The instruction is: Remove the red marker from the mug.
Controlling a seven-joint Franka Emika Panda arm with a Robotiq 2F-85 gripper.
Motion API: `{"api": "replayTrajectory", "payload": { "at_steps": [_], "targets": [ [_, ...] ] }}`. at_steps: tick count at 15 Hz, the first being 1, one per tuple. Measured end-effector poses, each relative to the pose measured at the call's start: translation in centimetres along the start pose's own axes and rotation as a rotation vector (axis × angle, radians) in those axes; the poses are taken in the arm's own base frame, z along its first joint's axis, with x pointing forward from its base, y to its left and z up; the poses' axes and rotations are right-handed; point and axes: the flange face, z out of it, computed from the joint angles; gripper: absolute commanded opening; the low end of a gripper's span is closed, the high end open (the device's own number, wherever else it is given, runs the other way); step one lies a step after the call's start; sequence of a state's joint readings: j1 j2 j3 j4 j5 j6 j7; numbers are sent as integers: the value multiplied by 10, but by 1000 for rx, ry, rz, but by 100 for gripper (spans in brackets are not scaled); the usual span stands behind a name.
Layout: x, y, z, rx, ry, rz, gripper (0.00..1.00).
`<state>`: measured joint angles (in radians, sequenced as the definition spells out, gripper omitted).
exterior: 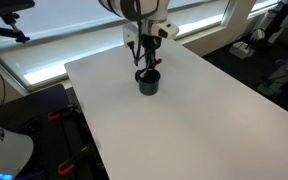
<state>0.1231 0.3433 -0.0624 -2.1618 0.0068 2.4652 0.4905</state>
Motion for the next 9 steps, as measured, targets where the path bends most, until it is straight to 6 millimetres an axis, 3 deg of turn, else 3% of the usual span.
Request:
{"api": "replayTrajectory", "payload": {
  "at_steps": [5,9],
  "targets": [
    [-4,9,-35,7,-65,44,5],
    [17,33,-46,50,-173,183,5]
  ]
}}
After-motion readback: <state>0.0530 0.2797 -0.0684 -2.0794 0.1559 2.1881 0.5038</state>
